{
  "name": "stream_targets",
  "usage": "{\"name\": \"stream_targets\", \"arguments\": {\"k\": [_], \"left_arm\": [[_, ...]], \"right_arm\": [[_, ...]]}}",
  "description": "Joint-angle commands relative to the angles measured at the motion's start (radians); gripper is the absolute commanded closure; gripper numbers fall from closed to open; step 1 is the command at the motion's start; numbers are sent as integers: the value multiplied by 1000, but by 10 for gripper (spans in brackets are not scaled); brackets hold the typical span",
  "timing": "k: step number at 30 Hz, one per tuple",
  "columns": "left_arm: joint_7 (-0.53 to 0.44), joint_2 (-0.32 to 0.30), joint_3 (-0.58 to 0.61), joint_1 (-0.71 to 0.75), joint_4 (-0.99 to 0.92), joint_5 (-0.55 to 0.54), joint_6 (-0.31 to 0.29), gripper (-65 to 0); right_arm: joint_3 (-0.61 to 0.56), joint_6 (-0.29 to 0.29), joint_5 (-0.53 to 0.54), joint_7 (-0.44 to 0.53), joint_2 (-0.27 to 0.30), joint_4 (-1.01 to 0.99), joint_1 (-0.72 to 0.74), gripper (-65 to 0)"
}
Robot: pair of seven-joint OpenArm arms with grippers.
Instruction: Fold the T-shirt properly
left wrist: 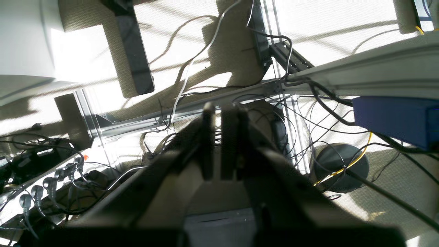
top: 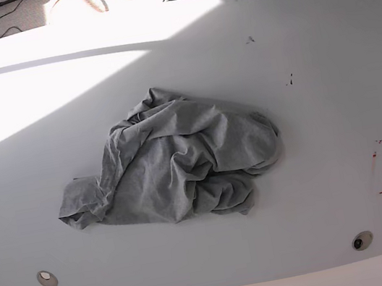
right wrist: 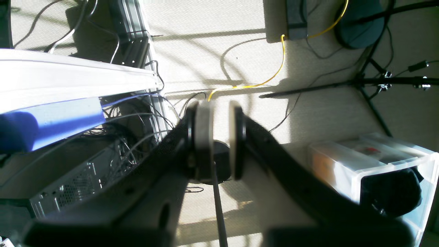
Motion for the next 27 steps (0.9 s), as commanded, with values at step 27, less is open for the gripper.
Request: {"name": "stream_targets", "arguments": {"k": [27], "left_arm": [[58, 20, -101, 117, 368, -5, -1, -25]], "right_arm": [[53, -5, 5, -41, 15, 422, -141, -86]]}}
